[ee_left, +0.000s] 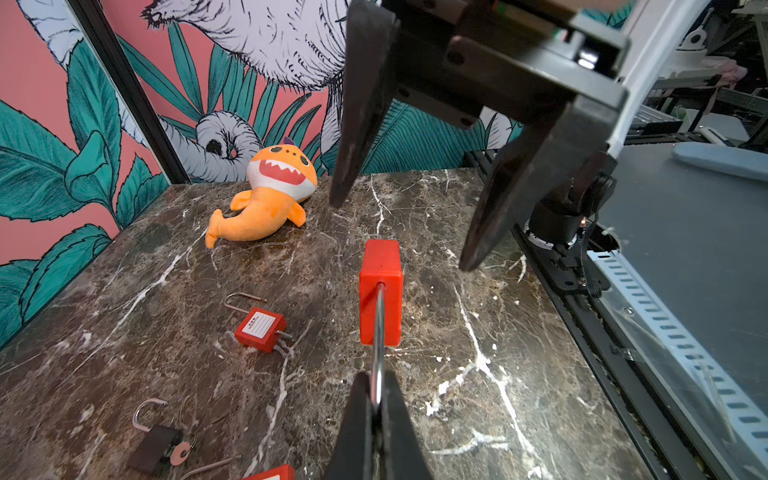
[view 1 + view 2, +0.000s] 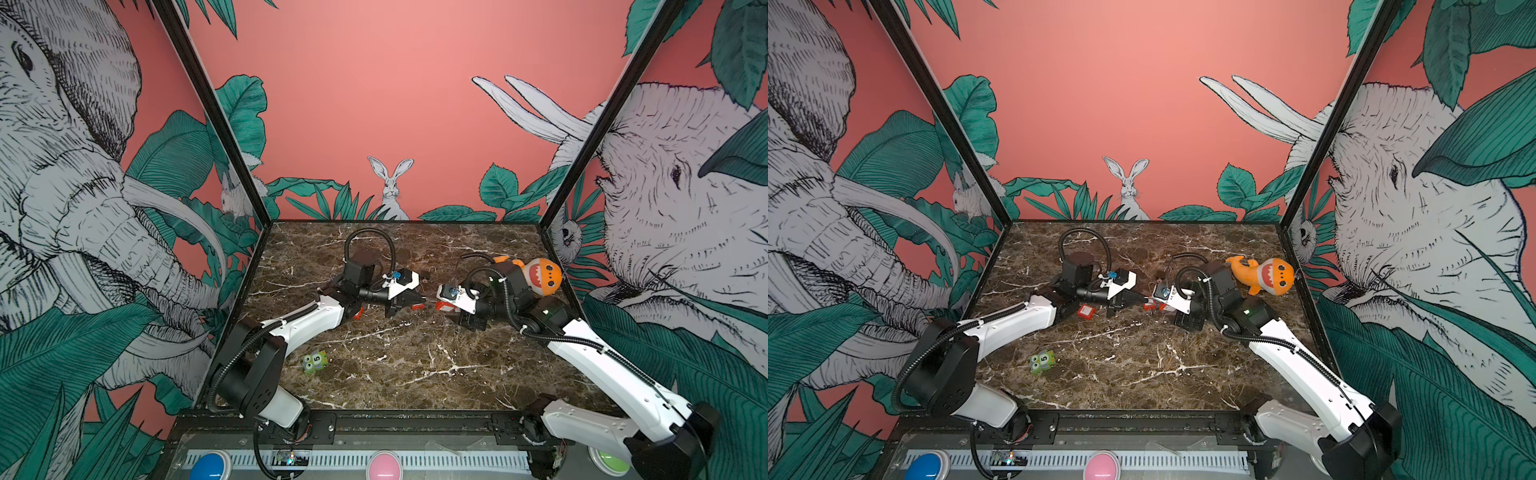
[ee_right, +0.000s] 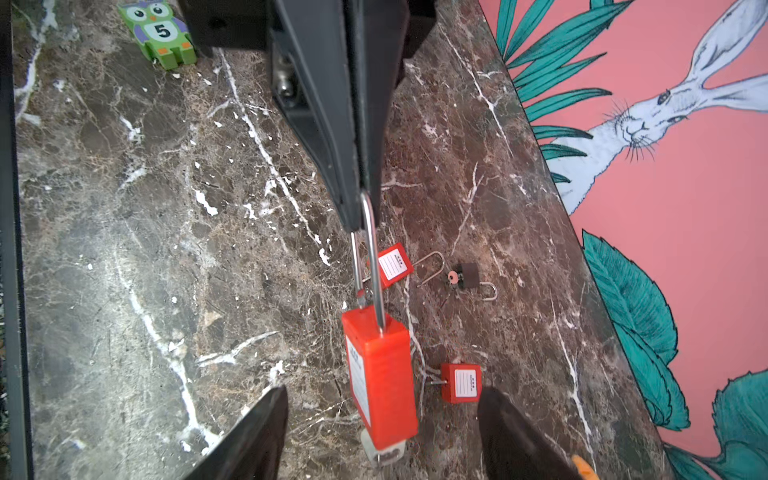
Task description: Lock with the key
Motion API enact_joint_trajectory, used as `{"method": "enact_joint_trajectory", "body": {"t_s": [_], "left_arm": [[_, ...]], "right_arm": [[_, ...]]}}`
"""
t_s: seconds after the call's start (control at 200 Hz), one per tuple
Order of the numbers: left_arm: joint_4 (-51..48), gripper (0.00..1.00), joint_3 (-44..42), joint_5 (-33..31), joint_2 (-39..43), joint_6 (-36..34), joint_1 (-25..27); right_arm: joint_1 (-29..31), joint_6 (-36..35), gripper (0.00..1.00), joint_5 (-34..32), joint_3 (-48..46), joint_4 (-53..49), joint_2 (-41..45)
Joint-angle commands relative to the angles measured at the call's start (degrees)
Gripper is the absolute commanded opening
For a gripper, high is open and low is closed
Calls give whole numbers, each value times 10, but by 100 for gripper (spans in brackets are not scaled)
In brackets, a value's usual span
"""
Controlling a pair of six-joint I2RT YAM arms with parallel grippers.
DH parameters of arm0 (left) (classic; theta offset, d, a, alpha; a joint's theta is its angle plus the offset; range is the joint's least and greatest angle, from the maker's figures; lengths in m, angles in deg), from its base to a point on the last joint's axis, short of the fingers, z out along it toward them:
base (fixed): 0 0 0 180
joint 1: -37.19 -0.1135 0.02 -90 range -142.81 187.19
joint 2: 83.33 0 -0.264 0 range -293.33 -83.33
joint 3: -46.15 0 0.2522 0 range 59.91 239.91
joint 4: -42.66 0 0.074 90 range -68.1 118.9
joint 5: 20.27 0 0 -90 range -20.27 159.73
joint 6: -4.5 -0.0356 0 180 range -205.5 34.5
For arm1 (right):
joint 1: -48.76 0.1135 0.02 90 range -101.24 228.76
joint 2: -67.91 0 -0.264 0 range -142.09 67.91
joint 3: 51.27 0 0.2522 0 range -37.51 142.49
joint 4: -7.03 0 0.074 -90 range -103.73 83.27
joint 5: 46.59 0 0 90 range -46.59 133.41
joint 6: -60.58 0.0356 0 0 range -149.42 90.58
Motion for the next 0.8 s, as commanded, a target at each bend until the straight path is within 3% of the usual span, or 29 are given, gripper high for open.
{"method": "enact_joint_trajectory", "body": {"t_s": [0.0,0.435,0.795], "left_arm": [[49,0,-10,27,16,13,4],[60,0,-14,51,14,-13,23],[30,0,-17,50,25,-47,37]], "right_arm": [[-13,-1,64,40,-1,-50,8],[-19,-67,39,62,44,-100,-58],[-19,-65,43,53,38,-90,-56]]}}
